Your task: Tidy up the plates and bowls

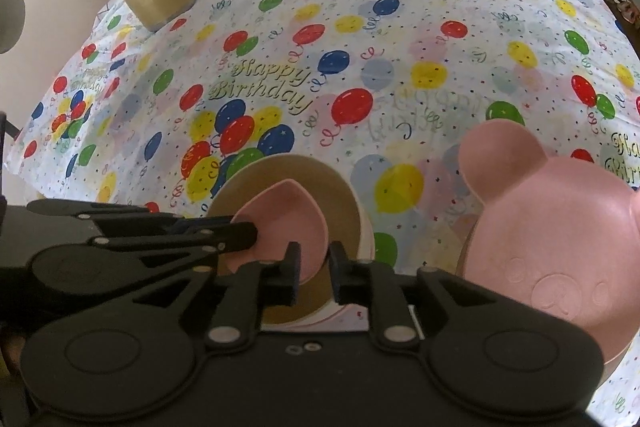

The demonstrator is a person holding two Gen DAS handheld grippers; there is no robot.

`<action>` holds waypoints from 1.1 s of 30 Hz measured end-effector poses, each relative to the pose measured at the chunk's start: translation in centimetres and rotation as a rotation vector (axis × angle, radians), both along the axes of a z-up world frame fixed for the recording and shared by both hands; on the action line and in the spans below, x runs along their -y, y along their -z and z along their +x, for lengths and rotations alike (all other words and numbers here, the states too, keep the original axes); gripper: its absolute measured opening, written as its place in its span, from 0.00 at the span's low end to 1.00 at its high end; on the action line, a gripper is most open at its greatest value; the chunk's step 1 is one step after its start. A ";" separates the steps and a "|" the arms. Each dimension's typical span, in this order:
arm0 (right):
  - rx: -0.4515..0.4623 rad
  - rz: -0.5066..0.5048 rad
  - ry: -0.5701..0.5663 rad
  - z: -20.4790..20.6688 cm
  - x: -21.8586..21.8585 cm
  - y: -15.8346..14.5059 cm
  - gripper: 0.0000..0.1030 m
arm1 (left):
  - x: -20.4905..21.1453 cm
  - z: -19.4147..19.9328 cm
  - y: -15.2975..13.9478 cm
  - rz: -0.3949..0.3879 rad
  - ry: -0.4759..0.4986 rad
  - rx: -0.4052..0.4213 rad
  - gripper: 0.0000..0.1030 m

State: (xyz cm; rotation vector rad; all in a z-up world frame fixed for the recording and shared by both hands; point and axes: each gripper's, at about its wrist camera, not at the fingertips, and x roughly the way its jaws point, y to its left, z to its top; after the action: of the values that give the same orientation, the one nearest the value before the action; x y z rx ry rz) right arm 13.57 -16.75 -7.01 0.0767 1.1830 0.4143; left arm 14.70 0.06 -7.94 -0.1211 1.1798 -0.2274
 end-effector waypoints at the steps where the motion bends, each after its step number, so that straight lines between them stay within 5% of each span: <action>1: 0.003 -0.004 -0.004 0.0 -0.1 -0.1 0.19 | 0.0 0.0 0.0 -0.001 0.003 -0.002 0.07; 24: 0.161 0.027 -0.031 -2.6 1.6 -3.9 0.41 | 0.3 -2.5 -4.0 -0.009 -0.012 0.135 0.08; 33: 0.263 0.022 -0.075 -4.8 2.2 -5.7 0.63 | 0.1 -4.8 -5.4 0.000 -0.062 0.194 0.09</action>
State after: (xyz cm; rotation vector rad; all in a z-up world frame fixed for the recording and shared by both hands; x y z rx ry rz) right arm 8.77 -18.94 -1.34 -0.0038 0.9246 0.4883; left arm 9.87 -0.06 -2.50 -0.1323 0.9819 -0.1804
